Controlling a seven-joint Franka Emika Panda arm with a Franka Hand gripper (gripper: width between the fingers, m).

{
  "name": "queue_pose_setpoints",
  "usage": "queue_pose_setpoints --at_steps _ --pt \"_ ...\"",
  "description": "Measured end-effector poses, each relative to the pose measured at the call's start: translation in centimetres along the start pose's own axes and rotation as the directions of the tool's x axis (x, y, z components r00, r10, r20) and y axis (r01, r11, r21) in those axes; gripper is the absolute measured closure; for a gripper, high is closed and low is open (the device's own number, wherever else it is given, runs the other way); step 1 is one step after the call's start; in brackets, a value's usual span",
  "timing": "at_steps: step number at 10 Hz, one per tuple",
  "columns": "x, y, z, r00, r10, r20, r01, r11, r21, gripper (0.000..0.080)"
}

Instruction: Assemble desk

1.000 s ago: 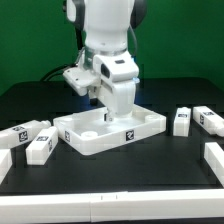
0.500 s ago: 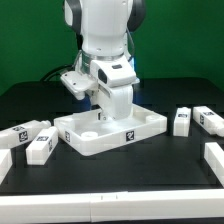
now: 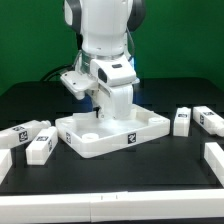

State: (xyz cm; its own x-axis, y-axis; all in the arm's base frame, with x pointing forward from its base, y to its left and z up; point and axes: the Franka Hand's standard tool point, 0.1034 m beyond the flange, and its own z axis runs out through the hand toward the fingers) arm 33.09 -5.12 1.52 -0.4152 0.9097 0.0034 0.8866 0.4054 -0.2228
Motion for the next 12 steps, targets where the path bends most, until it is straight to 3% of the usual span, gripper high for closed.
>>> queue_pose_setpoints --at_steps 1,3,4,7,8,10,11,12 --pt "-0.7 0.8 -0.3 0.996 0.092 -0.001 -0.092 0.996 0.001 0.0729" --pt "-0.2 2.1 -0.9 0.954 0.300 0.018 -0.300 0.954 -0.001 0.0729" --pt "0.7 2.7 -1.3 0.942 0.334 0.038 -0.334 0.942 -0.005 0.0729" --pt "0.9 2.8 -1.1 0.952 0.305 0.036 -0.305 0.952 -0.001 0.0729" --pt "1.5 3.4 -1.1 0.947 0.319 0.044 -0.320 0.947 0.027 0.0729" --pt "1.2 7.6 -2.9 0.924 0.380 0.027 -0.381 0.920 0.090 0.0729" --pt "0.6 9.7 -3.7 0.930 0.368 0.008 -0.368 0.928 0.061 0.0729" --pt "0.8 9.3 -3.4 0.930 0.367 0.007 -0.367 0.928 0.064 0.0729"
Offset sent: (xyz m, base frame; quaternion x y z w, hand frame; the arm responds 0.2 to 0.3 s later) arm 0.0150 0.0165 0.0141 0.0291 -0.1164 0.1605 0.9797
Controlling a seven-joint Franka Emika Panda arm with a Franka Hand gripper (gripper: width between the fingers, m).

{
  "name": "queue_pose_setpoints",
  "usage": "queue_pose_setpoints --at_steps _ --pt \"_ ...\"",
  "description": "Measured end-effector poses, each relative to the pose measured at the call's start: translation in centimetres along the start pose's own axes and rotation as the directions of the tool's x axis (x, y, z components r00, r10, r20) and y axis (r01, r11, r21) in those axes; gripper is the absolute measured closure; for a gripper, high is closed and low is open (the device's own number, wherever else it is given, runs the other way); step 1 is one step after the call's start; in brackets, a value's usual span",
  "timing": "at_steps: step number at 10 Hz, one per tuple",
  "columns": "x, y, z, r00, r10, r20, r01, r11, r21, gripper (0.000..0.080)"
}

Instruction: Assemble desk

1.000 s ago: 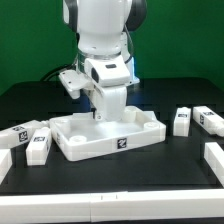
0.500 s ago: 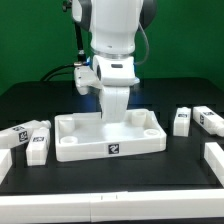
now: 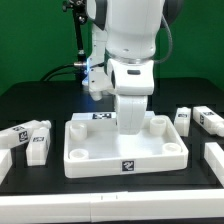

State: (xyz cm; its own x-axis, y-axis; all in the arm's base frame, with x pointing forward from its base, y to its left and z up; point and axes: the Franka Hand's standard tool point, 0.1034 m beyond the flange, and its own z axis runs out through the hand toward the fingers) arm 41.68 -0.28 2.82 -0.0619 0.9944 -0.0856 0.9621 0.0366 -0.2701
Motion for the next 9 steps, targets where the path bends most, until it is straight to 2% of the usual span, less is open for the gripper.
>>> queue_pose_setpoints --at_steps 6,7,8,9 --pt "0.0 0.1 0.0 1.000 0.003 -0.001 -0.003 1.000 0.002 0.0729" --pt "0.4 0.7 -0.2 1.000 0.012 0.000 -0.012 1.000 0.006 0.0729" --pt "2.1 3.3 -0.7 1.000 0.022 -0.001 -0.022 1.000 0.009 0.0729" --pt "2.9 5.3 -1.2 1.000 0.005 -0.008 -0.005 1.000 -0.015 0.0729"
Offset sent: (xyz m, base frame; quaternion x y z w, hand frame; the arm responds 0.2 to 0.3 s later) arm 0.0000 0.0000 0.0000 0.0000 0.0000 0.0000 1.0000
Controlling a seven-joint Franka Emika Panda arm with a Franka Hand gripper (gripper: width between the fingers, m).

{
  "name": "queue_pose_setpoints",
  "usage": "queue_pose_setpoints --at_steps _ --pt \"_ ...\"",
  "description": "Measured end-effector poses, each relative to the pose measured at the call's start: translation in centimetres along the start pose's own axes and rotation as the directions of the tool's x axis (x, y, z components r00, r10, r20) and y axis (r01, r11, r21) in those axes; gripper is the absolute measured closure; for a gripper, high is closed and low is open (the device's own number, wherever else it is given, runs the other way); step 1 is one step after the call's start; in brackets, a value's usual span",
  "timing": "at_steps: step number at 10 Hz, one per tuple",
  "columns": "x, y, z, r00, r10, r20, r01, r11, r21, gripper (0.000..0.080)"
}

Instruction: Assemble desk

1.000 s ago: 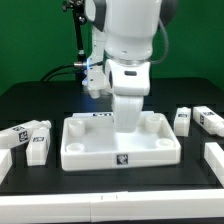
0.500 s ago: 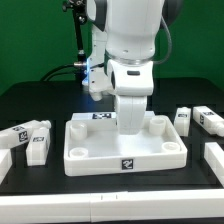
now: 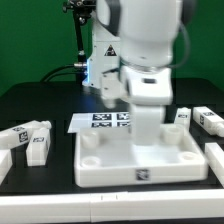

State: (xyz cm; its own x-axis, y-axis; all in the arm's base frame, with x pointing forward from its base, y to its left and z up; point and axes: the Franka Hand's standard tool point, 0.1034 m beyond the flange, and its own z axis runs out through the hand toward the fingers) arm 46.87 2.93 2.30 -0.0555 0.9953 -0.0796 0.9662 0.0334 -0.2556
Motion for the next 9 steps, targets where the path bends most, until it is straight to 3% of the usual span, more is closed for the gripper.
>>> queue_pose_setpoints --at_steps 6,8,9 --pt "-0.1 -0.2 0.0 1.000 0.012 0.001 -0.012 1.000 -0.002 0.0729" --pt "1.0 2.3 -0.5 1.000 0.024 -0.005 -0.024 1.000 -0.014 0.0729" --pt "0.7 2.4 -0.1 1.000 0.029 -0.007 -0.029 1.000 -0.011 0.0729"
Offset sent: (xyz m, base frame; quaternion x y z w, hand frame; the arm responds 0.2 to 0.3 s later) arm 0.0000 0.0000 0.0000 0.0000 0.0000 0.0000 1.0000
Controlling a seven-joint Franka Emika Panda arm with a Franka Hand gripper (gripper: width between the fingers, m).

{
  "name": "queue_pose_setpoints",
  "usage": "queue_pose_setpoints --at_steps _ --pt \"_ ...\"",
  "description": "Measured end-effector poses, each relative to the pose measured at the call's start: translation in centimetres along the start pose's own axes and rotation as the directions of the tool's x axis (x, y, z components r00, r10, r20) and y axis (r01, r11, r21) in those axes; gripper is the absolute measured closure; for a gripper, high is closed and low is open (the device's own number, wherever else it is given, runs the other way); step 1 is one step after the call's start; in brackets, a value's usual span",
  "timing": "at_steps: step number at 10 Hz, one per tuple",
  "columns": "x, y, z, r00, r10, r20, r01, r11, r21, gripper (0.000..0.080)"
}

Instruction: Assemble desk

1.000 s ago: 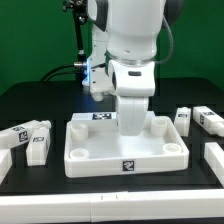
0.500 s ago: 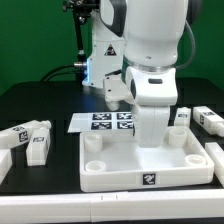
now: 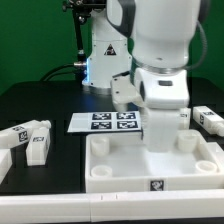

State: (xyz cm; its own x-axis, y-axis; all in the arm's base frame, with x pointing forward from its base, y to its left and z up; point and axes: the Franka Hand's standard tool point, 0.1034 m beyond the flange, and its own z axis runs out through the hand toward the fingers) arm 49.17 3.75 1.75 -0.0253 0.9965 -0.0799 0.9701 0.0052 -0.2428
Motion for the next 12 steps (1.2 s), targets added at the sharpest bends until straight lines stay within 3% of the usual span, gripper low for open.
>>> queue_pose_setpoints --at_steps 4,8,9,10,11,12 --pt "0.2 2.6 -0.4 1.000 0.000 -0.016 0.000 1.000 -0.032 0.0728" --pt "0.5 2.7 -0.4 1.000 0.025 -0.012 -0.026 1.000 -0.017 0.0728" --pt "0.5 2.7 -0.4 1.000 0.025 -0.012 -0.025 1.000 -0.017 0.0548" --pt "0.5 2.7 -0.4 1.000 0.025 -0.012 -0.025 1.000 -0.017 0.0548" --pt "0.5 2.7 -0.7 0.999 0.041 -0.008 -0.041 0.999 -0.022 0.0411" --pt "0.4 2.4 -2.0 0.998 0.070 0.006 -0.070 0.997 -0.043 0.0411"
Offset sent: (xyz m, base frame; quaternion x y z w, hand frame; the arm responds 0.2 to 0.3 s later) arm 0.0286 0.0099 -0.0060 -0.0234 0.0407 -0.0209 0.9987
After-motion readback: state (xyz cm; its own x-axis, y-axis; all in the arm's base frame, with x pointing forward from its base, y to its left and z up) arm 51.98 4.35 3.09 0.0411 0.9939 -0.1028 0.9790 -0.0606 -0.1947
